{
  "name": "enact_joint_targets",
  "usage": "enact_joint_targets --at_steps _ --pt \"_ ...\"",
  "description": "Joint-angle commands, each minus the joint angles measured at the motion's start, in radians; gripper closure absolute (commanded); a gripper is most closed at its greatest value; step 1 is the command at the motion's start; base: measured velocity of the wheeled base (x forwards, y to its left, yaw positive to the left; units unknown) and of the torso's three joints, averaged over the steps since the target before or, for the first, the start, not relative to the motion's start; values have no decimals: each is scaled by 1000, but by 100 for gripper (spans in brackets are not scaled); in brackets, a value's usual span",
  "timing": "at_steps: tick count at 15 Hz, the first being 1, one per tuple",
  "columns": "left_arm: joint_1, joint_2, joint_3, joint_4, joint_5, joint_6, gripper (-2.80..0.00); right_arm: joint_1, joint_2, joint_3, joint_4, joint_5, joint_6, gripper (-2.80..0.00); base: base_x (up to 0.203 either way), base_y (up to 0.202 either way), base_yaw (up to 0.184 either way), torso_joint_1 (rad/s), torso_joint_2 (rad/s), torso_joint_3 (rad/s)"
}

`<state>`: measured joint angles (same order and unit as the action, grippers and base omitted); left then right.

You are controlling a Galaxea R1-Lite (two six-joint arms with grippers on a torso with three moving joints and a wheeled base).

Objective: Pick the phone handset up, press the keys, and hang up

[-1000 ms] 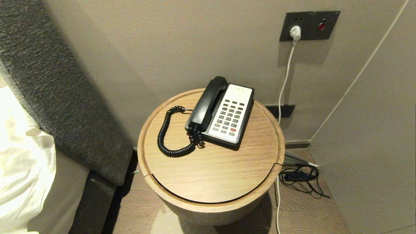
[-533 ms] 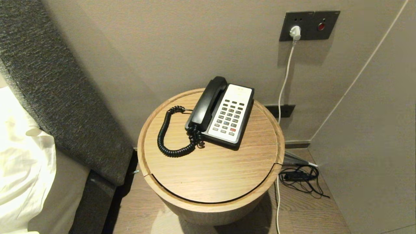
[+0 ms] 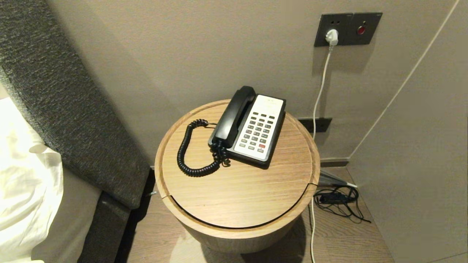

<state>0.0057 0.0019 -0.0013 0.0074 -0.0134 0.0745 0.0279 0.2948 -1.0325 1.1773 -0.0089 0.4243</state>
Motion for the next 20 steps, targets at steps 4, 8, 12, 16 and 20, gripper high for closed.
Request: enact_joint_targets --at_steps 4,8,12,16,20 --pt "0 0 1 -1 3 -7 0 -36 -180 466 -383 -103 -138 0 0 0 0 0 0 0" --pt "0 0 1 -1 3 -10 0 -38 -190 847 -823 -82 -183 0 0 0 0 0 0 0" --pt "0 0 1 -1 5 -5 0 -39 -194 924 -936 -37 -340 0 0 0 0 0 0 0" --pt "0 0 1 -1 4 -13 0 -39 -194 978 -1045 -2 -444 0 0 0 0 0 0 0" --pt "0 1 0 2 0 13 0 -39 -194 973 -1021 38 -500 0 0 0 0 0 0 0"
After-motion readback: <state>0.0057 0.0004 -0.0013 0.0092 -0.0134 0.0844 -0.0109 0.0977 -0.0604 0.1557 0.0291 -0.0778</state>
